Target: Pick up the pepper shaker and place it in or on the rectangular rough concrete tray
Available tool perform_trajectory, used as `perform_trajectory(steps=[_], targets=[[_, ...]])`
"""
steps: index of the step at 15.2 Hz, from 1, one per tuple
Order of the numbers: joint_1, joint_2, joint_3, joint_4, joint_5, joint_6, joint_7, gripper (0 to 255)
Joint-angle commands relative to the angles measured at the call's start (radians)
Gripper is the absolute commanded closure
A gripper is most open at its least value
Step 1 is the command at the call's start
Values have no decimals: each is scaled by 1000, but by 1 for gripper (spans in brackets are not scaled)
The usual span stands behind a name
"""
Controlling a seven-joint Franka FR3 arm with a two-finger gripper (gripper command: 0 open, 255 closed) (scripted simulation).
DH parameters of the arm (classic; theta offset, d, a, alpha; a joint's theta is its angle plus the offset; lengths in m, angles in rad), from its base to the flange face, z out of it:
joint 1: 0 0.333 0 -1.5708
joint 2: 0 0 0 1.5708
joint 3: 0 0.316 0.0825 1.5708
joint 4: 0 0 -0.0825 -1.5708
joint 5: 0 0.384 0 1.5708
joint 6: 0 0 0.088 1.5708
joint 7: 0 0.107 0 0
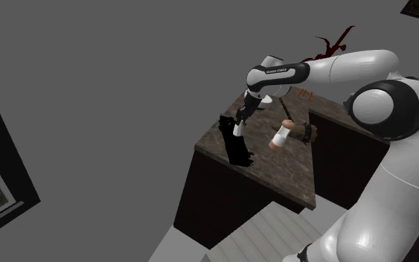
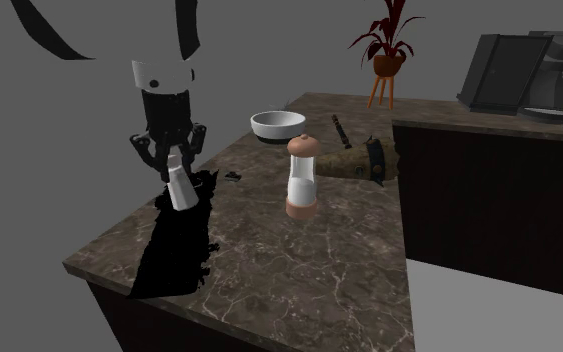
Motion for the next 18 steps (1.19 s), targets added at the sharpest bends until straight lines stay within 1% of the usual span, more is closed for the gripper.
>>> perform_trajectory(steps=[1,6,10,18], targets=[[0,0,0,0,0,0,0,0],[0,0,0,0,0,0,0,0],[2,-53,-10,63,-31,-110,20,0],[2,-53,-10,63,-31,-110,20,0]])
